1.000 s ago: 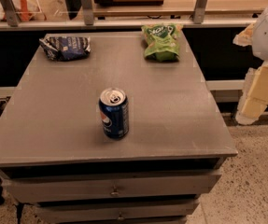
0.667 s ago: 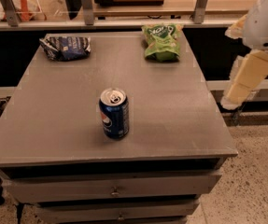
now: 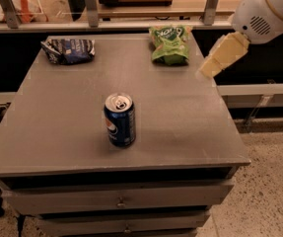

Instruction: Move green rice chip bag near pepsi can

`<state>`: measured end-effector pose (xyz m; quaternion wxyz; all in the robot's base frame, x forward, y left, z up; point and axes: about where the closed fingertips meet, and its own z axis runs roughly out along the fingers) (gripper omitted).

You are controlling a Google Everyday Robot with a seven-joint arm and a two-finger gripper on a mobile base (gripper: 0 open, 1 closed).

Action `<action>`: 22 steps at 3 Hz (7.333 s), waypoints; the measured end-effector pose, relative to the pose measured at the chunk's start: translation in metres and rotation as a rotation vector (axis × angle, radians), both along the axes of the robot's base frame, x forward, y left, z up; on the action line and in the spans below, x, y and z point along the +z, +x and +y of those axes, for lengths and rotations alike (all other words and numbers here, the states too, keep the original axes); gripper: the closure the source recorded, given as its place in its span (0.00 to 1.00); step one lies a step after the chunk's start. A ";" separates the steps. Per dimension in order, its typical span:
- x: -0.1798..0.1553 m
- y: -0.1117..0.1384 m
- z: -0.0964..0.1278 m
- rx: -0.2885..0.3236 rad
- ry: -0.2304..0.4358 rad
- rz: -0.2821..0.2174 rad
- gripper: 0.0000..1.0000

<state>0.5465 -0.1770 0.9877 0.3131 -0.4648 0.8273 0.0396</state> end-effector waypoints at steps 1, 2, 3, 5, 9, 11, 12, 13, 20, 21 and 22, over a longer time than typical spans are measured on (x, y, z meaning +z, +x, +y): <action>0.014 0.020 0.004 -0.072 0.062 -0.064 0.00; 0.015 0.020 0.004 -0.072 0.063 -0.066 0.00; 0.011 0.033 0.013 -0.128 0.113 -0.065 0.00; 0.016 0.121 0.051 -0.341 0.244 -0.147 0.00; -0.068 0.235 0.066 -0.746 0.218 -0.091 0.00; -0.096 0.259 0.057 -0.843 0.254 -0.097 0.00; -0.103 0.264 0.053 -0.863 0.267 -0.108 0.18; -0.107 0.264 0.049 -0.872 0.306 -0.110 0.41; 0.007 0.208 0.084 -0.497 0.634 -0.117 1.00; 0.008 0.184 0.109 -0.334 0.619 -0.026 1.00; -0.005 0.170 0.114 -0.250 0.527 -0.002 1.00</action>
Offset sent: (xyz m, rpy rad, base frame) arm 0.0184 0.0033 0.0127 0.0591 -0.0574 -0.0703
